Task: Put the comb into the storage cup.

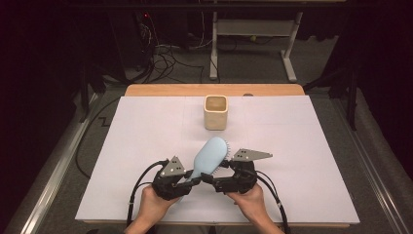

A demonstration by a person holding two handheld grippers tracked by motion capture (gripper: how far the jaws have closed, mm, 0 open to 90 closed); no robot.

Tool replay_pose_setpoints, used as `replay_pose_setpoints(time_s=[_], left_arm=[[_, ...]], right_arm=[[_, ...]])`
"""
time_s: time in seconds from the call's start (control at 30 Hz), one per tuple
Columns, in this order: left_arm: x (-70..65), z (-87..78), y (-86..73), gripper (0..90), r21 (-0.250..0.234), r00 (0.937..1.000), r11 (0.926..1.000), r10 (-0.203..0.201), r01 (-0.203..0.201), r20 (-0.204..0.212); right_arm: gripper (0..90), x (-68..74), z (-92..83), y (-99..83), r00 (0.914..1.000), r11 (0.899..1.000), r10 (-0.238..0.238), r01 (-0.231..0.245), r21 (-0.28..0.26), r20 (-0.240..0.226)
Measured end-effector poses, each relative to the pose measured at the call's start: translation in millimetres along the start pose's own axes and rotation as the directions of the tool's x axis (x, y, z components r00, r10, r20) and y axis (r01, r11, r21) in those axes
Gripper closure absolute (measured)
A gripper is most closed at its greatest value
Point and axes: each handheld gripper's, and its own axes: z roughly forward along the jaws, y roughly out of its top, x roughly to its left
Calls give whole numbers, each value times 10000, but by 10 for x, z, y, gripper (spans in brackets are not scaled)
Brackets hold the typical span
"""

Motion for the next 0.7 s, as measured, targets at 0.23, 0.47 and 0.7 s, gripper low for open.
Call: replay_pose_setpoints(time_s=[0.23, 0.47, 0.7], left_arm=[[3, -3, -1, 696, -8, 10000, 10000, -32, 32, -62], [6, 4, 0, 695, 10, 10000, 10000, -65, 65, -48], [9, -9, 1, 696, 21, 9999, 10000, -53, 53, -97]], right_arm=[[200, 36, 43, 46, 10000, 10000, -66, 66, -49, -19], [207, 46, 91, 76, 9999, 9999, 131, -132, 35, 78], [234, 69, 122, 106, 9998, 9998, 161, -161, 64, 97]])
